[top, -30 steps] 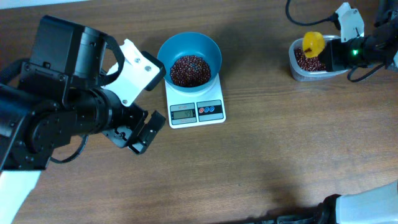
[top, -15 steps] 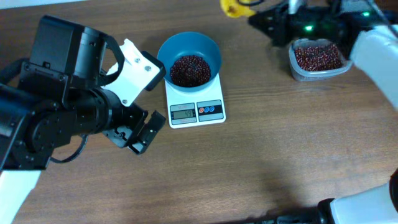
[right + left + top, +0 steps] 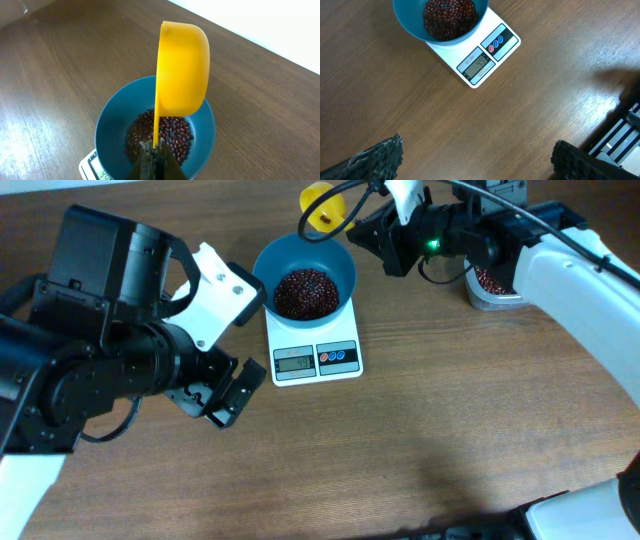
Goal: Scoop item into bowl and weigh 50g on scale
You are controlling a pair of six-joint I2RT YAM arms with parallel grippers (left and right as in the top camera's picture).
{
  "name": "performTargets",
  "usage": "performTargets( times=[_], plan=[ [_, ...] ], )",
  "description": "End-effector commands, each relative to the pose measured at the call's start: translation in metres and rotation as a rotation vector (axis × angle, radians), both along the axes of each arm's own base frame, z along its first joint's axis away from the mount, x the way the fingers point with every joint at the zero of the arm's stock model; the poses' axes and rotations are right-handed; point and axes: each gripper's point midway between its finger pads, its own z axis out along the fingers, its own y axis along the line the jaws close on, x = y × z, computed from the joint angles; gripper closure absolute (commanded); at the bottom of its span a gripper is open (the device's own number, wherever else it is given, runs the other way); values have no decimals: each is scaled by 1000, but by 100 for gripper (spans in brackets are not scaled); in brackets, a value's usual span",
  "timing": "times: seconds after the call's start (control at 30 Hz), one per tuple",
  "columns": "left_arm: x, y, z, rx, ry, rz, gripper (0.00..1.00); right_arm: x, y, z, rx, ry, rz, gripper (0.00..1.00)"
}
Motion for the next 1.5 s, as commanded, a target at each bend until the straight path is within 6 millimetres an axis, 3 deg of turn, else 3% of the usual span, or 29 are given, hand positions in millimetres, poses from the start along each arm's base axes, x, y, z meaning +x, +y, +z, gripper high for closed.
performTargets(
  times=[0.0,0.37,0.5,0.57,0.73,0.83,0.93,1.23,1.37,1.47],
  plan=[
    [0,-1,-2,7,-2,-16,1,0,2,15,-2,-49,8,96],
    [0,-1,-2,7,-2,-16,1,0,2,16,-2,-49,8,96],
    [0,-1,-2,7,-2,-16,1,-8,13,33,62,-66,83,96],
    [0,-1,-2,7,-2,-16,1,-5,5,14,13,-8,35,96],
    [0,-1,-2,7,-2,-16,1,-4,6,14,16,-12,37,96],
    [0,-1,-2,7,-2,-16,1,-9,19,47,102,-94,122,96],
    [0,-1,-2,7,-2,-16,1,-2,0,13,-15,5,1,96],
    [0,-1,-2,7,-2,-16,1,-1,2,17,-4,-12,8,96],
    [0,-1,-2,7,-2,-16,1,7,2,28,8,-74,5,96],
    [0,-1,-2,7,-2,-16,1,12,-18,51,15,-140,-43,96]
  ],
)
